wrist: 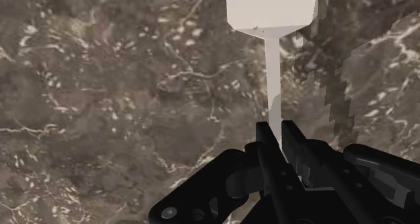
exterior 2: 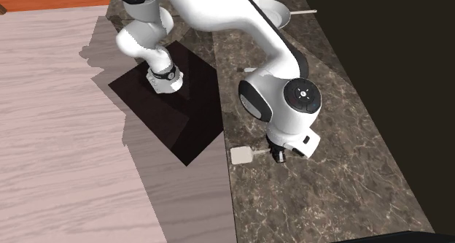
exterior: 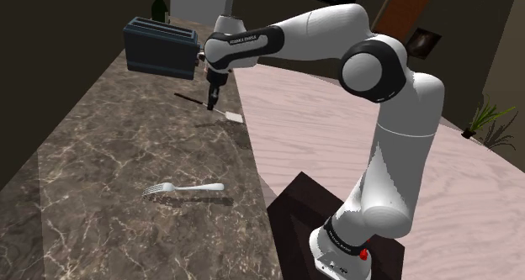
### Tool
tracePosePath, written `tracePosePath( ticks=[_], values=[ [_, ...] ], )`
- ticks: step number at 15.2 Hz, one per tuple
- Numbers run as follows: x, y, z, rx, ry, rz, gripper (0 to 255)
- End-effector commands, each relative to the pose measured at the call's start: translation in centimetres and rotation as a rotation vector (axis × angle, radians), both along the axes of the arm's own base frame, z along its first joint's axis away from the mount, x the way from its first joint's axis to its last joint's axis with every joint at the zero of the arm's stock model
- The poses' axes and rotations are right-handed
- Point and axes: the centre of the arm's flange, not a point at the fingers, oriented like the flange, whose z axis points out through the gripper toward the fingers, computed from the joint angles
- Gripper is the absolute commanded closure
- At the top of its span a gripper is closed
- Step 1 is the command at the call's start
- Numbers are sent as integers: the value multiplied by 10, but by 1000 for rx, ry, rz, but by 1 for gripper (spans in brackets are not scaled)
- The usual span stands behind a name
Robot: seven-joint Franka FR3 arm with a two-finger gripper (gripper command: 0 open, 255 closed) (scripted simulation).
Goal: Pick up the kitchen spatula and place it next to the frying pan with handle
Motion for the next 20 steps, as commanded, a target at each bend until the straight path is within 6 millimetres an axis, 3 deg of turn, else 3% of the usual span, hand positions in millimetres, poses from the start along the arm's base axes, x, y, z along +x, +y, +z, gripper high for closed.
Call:
tracePosePath(
  ticks=[1, 14, 20],
  values=[
    [0, 1, 11, 0, 0, 0, 255],
    [0, 1, 78, 0, 0, 0, 255],
    [-27, 75, 78, 0, 0, 0, 255]
  ],
)
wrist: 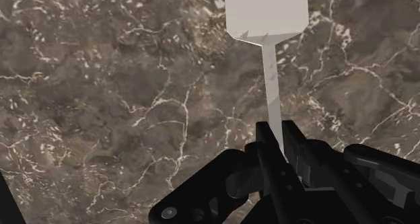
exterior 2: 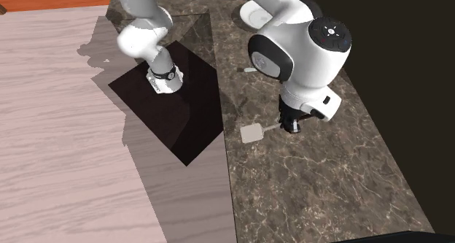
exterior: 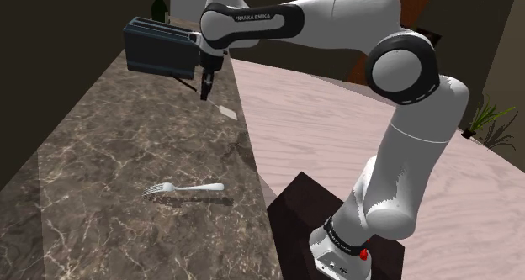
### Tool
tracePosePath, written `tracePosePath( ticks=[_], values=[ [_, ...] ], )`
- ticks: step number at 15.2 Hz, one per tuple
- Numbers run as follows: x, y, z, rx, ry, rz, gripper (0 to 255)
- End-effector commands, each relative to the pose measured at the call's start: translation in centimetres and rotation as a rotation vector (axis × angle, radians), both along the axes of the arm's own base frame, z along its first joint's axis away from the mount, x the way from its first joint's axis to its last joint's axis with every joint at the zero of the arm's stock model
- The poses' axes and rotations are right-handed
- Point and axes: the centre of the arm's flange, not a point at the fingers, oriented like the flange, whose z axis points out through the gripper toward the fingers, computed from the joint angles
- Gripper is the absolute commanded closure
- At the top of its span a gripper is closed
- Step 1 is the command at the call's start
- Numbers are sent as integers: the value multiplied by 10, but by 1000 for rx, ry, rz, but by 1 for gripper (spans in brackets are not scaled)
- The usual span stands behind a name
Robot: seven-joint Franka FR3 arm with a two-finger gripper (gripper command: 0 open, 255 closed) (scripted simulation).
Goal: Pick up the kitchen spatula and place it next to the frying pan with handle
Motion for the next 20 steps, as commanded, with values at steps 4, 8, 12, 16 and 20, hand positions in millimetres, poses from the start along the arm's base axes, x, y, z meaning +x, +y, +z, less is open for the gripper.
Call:
tracePosePath(
  ticks=[4, 8, 12, 16, 20],
  values=[
    [-20, 61, 0, 0, 0, -1, 255],
    [-38, 111, 0, 0, 0, -1, 255],
    [-55, 161, 0, 0, 0, -1, 255],
    [-73, 211, 0, 0, 0, -1, 255],
    [-90, 261, 0, 0, 0, -1, 255]
  ],
)
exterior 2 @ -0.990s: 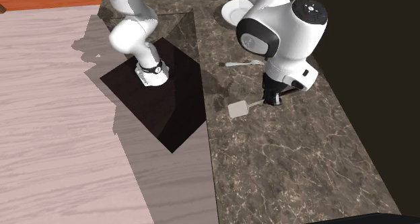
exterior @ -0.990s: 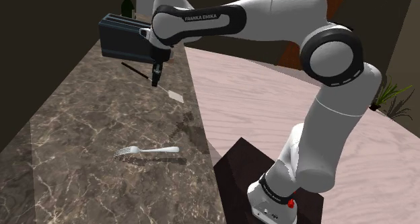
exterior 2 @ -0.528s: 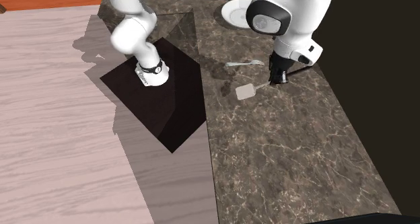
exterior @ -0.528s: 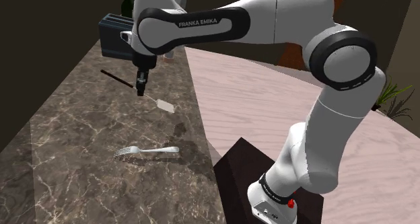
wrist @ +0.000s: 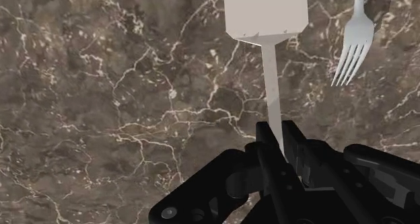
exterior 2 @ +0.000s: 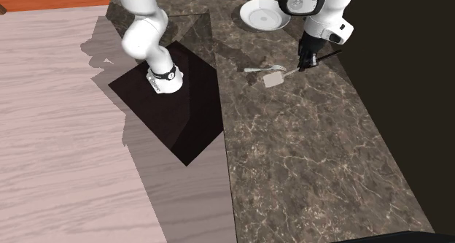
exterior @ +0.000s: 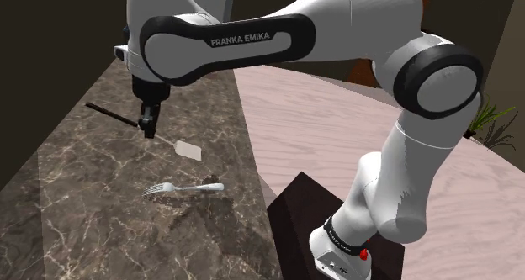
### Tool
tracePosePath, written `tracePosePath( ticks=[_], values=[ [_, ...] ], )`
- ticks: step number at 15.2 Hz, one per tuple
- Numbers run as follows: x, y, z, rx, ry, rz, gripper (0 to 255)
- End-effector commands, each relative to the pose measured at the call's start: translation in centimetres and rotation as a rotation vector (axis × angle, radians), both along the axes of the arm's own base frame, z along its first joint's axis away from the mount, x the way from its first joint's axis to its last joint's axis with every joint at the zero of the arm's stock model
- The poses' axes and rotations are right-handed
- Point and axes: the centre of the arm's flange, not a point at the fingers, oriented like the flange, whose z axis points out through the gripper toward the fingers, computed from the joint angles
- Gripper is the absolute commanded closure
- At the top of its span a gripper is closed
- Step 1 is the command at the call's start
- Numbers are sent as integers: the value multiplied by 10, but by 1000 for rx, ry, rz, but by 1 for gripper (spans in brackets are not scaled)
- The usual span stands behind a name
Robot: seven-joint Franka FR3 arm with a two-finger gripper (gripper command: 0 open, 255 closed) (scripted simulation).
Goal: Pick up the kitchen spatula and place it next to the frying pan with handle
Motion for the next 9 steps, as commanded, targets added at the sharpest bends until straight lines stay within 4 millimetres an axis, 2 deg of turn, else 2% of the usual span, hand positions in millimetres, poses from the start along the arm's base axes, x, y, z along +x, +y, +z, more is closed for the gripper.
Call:
tracePosePath(
  ticks=[1, 9],
  values=[
    [-8, 26, -1, 0, 0, -1, 255],
    [-43, 125, -1, 0, 0, -1, 255]
  ],
)
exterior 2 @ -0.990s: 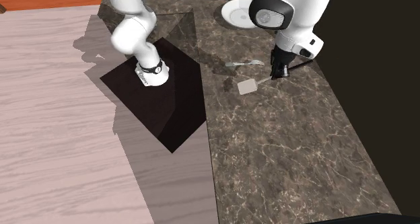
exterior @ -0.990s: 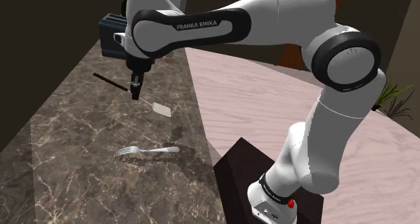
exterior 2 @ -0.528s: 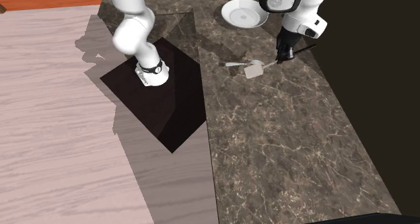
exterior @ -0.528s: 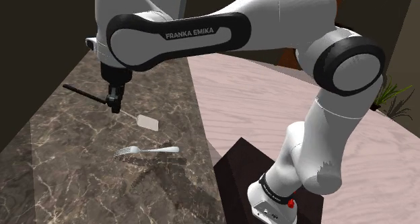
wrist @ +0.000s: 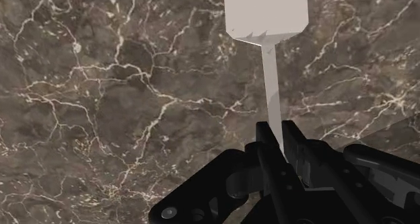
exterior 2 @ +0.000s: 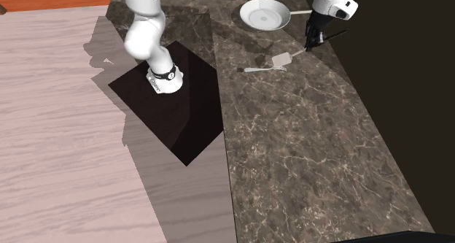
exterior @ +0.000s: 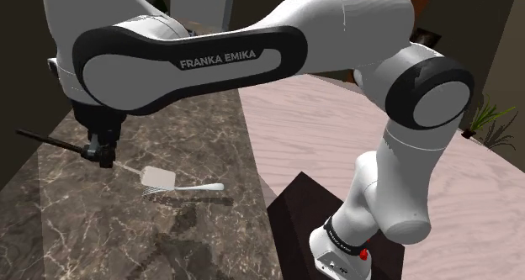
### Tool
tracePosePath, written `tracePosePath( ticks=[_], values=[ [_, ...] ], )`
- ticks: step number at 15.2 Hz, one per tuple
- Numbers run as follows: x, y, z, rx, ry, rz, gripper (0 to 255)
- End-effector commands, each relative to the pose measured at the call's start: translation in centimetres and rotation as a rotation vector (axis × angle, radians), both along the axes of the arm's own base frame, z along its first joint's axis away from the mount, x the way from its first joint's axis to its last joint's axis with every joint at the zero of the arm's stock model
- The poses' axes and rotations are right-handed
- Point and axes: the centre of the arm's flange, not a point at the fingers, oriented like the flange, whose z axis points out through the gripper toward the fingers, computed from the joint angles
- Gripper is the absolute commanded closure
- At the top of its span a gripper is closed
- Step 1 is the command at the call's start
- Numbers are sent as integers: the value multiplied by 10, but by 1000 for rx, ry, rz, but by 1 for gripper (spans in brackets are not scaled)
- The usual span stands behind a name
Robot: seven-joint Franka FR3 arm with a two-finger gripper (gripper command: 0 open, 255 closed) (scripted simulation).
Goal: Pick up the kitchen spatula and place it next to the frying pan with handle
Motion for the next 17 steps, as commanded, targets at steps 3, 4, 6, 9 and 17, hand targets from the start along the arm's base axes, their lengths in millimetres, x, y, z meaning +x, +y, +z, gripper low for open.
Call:
tracePosePath(
  ticks=[3, 4, 6, 9, 17],
  values=[
    [-19, 49, -1, 0, 0, -2, 255],
    [-21, 55, -1, 0, 0, -2, 255],
    [-21, 55, -11, 0, 0, -1, 255],
    [-21, 56, -27, 0, 0, -2, 255],
    [-21, 55, -69, 0, 0, -2, 255]
  ],
)
